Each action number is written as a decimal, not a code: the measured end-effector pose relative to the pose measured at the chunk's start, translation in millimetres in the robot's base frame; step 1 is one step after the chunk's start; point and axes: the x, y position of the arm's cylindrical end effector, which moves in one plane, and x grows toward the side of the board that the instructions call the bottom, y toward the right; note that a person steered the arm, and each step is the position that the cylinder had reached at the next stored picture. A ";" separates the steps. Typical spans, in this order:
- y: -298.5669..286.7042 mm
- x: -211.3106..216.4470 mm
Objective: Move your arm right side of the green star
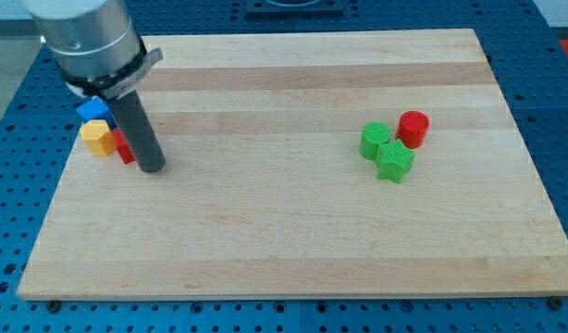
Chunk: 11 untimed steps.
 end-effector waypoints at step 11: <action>324.5 14.1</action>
